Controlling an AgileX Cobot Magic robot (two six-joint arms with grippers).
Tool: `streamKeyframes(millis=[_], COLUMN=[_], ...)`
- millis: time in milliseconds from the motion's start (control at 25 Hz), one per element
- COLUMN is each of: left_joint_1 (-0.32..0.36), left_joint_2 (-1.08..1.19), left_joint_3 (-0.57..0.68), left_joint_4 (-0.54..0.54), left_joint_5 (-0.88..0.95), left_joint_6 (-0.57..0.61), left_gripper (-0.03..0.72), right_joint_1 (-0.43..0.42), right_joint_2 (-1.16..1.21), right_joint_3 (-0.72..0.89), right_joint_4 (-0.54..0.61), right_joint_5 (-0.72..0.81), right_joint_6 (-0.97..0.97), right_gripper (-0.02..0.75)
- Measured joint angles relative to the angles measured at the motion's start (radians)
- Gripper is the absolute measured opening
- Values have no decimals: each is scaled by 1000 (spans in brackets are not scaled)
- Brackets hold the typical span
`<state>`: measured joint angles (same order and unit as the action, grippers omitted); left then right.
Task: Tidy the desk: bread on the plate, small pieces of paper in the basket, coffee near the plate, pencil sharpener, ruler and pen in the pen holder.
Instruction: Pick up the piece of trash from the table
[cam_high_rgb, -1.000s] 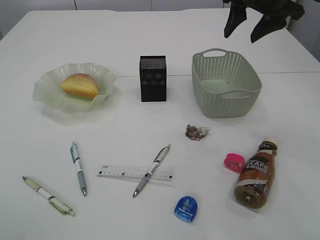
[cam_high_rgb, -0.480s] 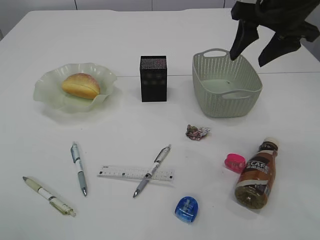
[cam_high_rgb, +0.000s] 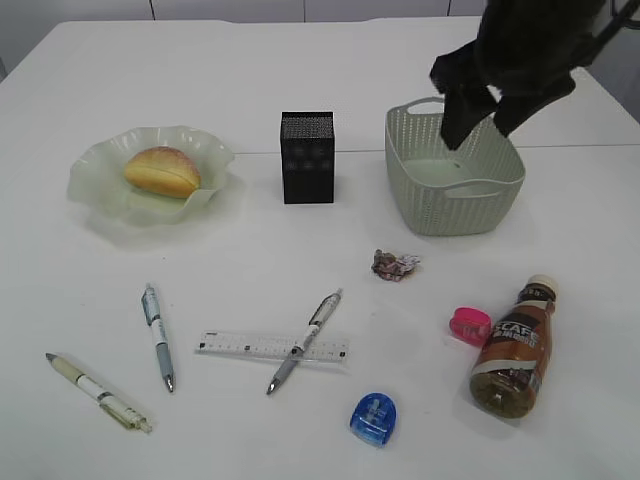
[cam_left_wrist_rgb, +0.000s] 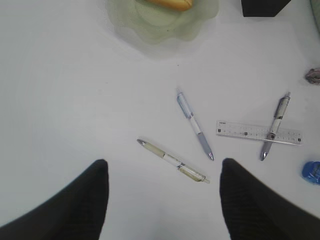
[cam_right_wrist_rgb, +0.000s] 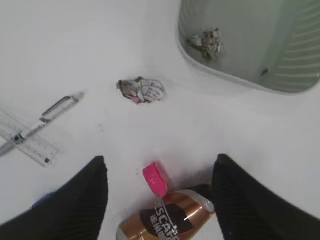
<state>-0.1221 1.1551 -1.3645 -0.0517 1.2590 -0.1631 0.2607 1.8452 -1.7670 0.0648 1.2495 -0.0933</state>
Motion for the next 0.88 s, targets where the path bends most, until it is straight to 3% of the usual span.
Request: streamKeyframes(millis=[280, 880], left_joint_1=[0, 0], left_joint_2=[0, 0], left_joint_3=[0, 0], left_joint_4=[-2, -2], left_joint_5=[0, 0], left_joint_6=[0, 0], left_gripper=[505, 497], right_joint_1=[91, 121], right_joint_2=[112, 301], right_joint_3=[0, 0], right_joint_4=[-50, -65], right_joint_5=[-2, -159], right_joint_6=[-81, -262], right_gripper=[510, 509])
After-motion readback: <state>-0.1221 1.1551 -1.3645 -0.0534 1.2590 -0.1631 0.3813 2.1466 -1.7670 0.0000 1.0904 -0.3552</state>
